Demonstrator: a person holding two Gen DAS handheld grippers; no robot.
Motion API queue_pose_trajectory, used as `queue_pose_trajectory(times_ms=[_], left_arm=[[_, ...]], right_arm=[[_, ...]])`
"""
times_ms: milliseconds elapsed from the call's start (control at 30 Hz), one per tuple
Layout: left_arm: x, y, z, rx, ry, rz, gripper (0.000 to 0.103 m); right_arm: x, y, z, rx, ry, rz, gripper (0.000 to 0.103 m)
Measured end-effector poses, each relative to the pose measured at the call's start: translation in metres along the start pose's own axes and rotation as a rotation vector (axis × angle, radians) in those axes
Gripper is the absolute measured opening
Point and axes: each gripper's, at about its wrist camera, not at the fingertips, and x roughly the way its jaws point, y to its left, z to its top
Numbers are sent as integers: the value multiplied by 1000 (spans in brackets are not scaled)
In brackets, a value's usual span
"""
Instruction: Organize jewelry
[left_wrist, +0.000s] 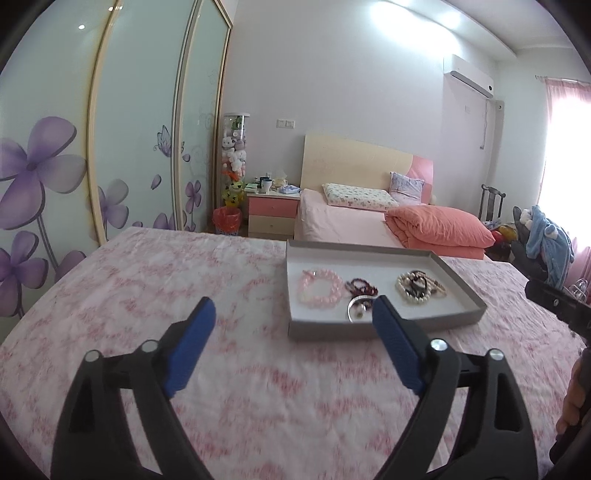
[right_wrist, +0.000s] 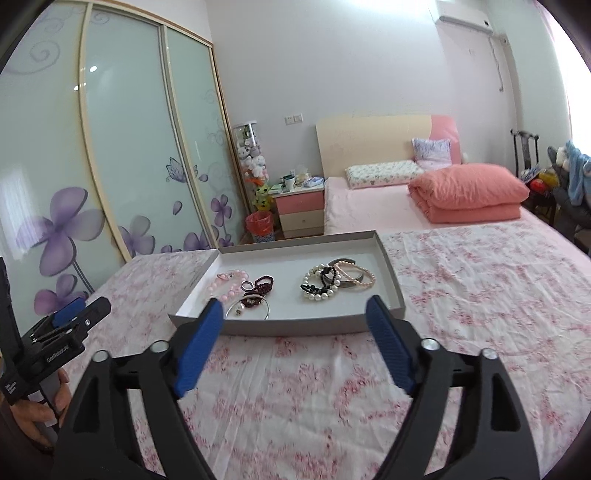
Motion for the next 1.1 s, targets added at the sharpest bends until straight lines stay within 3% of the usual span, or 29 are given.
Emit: queue_pose_trajectory(times_ms=[133, 500, 1100], left_arm=[[-13, 2, -9, -13, -8, -17, 97], [-39, -22, -24, 50, -72, -36, 99], [-43, -27, -20, 67, -67, -65, 99]], right_arm=[[-15, 8, -6, -32, -33, -21, 101], [-37, 2, -22, -17, -79, -48, 101], [-37, 1, -30, -20, -68, -33, 101]])
